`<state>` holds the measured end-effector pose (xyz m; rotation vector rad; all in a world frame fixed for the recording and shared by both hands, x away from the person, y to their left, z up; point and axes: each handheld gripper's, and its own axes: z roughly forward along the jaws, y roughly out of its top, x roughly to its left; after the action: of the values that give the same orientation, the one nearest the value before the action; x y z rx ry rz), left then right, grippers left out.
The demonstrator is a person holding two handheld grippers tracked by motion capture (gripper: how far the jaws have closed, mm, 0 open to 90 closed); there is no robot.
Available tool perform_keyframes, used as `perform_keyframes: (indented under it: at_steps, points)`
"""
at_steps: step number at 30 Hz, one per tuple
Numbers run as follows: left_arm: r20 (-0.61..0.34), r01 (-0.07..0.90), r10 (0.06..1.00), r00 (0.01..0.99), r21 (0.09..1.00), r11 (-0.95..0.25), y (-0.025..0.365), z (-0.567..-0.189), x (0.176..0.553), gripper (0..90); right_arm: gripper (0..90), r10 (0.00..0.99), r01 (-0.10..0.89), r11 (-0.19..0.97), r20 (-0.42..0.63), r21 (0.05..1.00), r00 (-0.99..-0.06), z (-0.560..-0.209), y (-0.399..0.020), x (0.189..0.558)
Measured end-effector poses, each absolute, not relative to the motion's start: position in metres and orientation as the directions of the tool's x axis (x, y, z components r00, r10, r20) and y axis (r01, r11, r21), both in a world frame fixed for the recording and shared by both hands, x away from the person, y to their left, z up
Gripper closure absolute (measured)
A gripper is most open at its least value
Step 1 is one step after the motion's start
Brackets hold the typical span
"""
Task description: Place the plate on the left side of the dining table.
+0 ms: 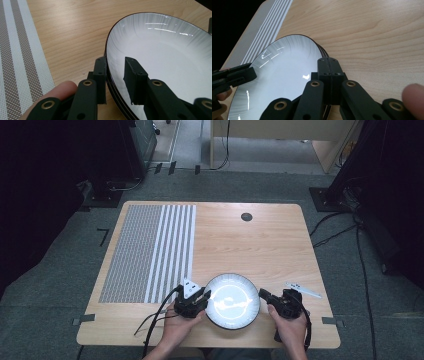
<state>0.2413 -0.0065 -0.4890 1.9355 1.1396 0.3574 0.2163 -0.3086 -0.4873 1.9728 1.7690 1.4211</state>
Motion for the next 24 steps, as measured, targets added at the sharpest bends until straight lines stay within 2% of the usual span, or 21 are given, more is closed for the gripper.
perform_keyframes:
  at_steps: [9, 19, 21, 24]
  points:
    - [-0.152, 0.583, 0.831, 0.535, 0.779, -0.233, -0.009, -0.491, 0.24, 72.9, 88.4, 0.828, 0.734, -0.287, 0.544, 0.615, -0.133, -0.49, -0.307, 0.218]
    - [-0.146, 0.576, 0.842, 0.52, 0.788, -0.219, -0.009, -0.493, 0.238, 76.0, 87.7, 0.782, 0.754, -0.346, 0.616, 0.559, -0.098, -0.492, -0.312, 0.22]
    - [-0.147, 0.575, 0.843, 0.518, 0.789, -0.216, -0.009, -0.493, 0.238, 76.1, 84.2, 0.794, 0.746, -0.33, 0.598, 0.578, -0.112, -0.491, -0.31, 0.22]
    - [-0.153, 0.575, 0.845, 0.513, 0.792, -0.206, -0.009, -0.493, 0.238, 76.5, 81.1, 0.844, 0.721, -0.267, 0.516, 0.64, -0.146, -0.488, -0.3, 0.218]
